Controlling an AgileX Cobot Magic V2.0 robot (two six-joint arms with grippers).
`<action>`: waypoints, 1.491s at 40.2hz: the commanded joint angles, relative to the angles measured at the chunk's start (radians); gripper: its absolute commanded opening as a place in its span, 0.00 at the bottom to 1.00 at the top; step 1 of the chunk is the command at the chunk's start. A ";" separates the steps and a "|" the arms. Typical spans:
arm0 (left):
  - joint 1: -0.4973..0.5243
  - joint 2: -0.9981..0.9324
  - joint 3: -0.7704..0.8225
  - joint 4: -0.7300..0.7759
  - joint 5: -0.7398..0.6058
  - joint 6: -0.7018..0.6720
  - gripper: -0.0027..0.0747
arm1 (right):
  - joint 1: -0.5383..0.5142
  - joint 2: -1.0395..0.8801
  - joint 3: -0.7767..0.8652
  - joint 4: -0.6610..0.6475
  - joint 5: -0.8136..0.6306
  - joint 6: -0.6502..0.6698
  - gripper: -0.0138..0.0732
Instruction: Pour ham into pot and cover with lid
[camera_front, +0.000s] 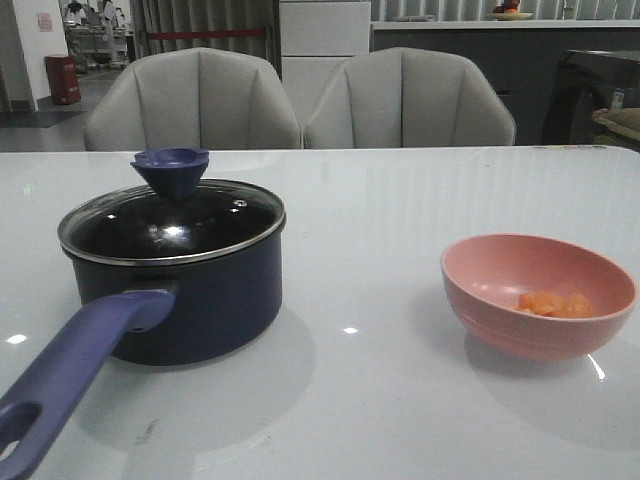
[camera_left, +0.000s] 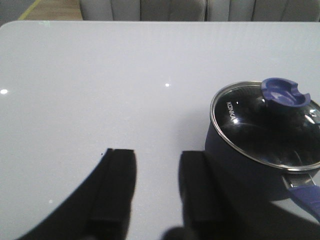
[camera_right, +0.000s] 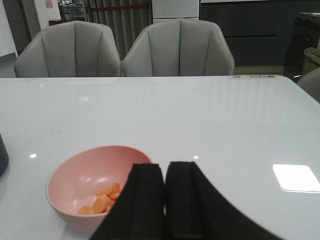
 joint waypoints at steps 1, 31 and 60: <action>-0.026 0.050 -0.037 -0.007 -0.069 -0.010 0.73 | -0.006 -0.020 0.007 -0.012 -0.082 -0.002 0.33; -0.152 0.773 -0.627 -0.152 0.383 -0.054 0.86 | -0.006 -0.020 0.007 -0.012 -0.082 -0.002 0.33; -0.371 1.378 -1.246 -0.020 0.674 -0.311 0.86 | -0.006 -0.020 0.007 -0.012 -0.082 -0.002 0.33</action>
